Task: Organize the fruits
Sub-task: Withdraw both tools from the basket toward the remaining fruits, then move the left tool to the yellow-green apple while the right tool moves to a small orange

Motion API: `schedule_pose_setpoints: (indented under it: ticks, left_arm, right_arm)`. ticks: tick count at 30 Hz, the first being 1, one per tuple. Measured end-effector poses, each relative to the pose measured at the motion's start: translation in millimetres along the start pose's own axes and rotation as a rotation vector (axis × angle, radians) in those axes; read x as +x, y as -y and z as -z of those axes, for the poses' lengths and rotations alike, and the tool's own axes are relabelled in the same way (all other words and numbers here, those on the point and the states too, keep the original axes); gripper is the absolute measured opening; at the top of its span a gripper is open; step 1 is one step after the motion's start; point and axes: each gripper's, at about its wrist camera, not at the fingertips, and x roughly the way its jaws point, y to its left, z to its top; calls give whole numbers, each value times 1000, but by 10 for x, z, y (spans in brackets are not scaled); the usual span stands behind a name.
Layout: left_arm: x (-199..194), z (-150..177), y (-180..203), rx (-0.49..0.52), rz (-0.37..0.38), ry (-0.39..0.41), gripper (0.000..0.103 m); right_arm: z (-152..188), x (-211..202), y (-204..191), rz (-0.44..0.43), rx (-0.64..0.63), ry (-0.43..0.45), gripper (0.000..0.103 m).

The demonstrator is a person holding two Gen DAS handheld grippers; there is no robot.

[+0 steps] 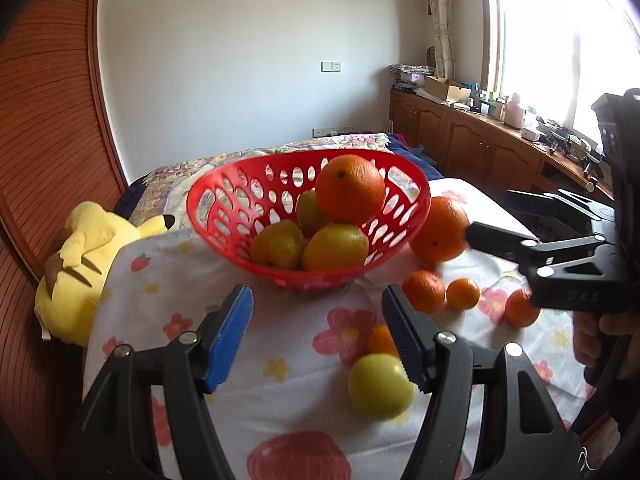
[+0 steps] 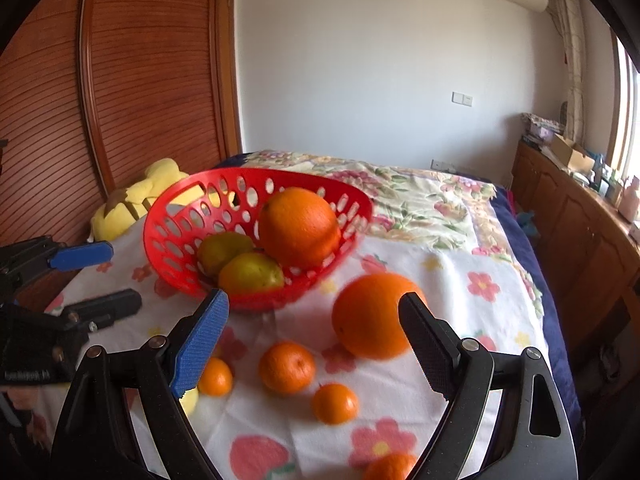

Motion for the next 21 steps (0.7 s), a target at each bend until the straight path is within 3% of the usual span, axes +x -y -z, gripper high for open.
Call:
schedule_pose_setpoints:
  ticks: [10, 21]
  left_arm:
    - [33, 409, -12, -68, 14, -12, 68]
    - [111, 636, 37, -104, 24, -28, 68]
  right_arm:
    - [544, -256, 380, 13, 61, -41, 89]
    - [847, -192, 501, 13, 79, -115, 84]
